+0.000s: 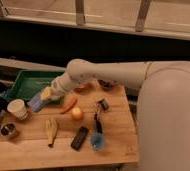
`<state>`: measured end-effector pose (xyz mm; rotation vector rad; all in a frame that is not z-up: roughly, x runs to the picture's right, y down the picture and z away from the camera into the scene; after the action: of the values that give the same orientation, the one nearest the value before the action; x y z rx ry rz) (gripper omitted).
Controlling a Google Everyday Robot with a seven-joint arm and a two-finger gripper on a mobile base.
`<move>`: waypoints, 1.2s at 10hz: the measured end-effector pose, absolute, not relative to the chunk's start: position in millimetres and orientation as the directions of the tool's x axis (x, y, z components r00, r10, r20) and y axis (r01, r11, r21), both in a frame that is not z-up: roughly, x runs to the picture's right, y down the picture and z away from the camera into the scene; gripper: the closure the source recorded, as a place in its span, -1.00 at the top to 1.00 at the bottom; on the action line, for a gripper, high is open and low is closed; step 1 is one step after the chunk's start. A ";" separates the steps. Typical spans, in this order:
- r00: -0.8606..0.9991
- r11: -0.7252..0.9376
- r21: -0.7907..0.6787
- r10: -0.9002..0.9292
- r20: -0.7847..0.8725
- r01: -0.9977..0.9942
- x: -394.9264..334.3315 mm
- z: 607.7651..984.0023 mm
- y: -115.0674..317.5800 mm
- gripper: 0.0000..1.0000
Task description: Place sponge in red bowl
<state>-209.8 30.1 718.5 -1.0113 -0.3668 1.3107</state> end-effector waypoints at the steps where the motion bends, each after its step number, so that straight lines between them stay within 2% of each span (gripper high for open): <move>1: 0.274 -0.073 -0.780 0.912 -0.305 -0.622 -209.1 718.5 30.3 -1.00; 5: 0.267 -0.076 -0.776 0.914 -0.305 -0.626 -209.4 719.5 30.4 -1.00; 7: 0.196 -0.123 -0.756 0.928 -0.317 -0.642 -191.8 726.5 23.1 -1.00; 12: 0.016 -0.253 -0.685 0.933 -0.360 -0.684 -107.5 773.9 -36.7 -1.00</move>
<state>-107.5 -36.7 773.9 -0.9272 -0.3638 1.5912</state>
